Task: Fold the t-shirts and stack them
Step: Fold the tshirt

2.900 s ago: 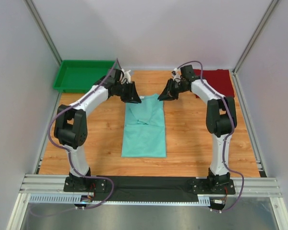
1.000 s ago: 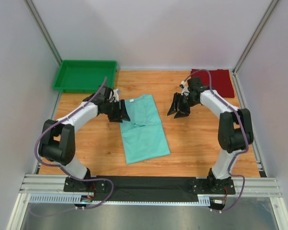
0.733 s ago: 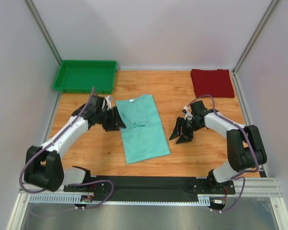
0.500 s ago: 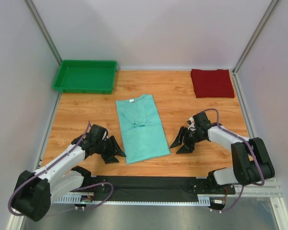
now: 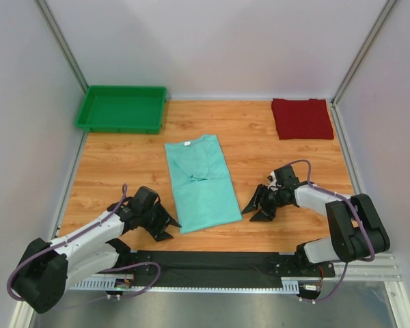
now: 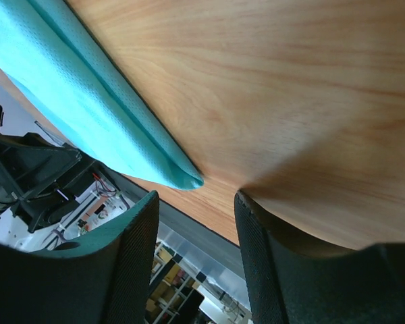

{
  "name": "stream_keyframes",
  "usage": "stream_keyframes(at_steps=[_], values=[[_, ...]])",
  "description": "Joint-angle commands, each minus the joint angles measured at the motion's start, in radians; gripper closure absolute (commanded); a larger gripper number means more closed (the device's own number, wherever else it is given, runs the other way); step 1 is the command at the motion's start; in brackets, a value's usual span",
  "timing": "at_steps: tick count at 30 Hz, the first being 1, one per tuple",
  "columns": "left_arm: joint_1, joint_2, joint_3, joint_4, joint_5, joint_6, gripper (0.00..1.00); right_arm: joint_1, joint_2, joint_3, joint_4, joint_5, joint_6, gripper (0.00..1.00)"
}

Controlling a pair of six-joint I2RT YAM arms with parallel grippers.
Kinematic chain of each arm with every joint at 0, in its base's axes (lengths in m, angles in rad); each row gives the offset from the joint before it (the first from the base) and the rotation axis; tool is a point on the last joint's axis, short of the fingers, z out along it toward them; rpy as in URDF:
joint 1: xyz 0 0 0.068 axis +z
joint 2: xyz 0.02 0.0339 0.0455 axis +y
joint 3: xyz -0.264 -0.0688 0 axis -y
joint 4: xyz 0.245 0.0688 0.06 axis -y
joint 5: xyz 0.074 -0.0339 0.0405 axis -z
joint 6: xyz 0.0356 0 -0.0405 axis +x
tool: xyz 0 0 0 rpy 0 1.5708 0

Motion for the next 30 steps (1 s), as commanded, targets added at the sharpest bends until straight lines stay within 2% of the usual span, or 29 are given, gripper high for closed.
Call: stream_keyframes(at_steps=[1,22,30], values=[[-0.020,-0.010,-0.015,-0.007,-0.048,-0.092,0.41,0.025,0.024,0.016,0.048,0.022,-0.036,0.49],[-0.059,0.105,-0.058,0.053,-0.039,-0.178,0.46,0.090,0.113,0.077,0.005,0.079,-0.139,0.48],[-0.060,0.062,-0.107,0.052,-0.051,-0.218,0.50,0.125,0.147,0.083,0.018,0.074,-0.145,0.49]])
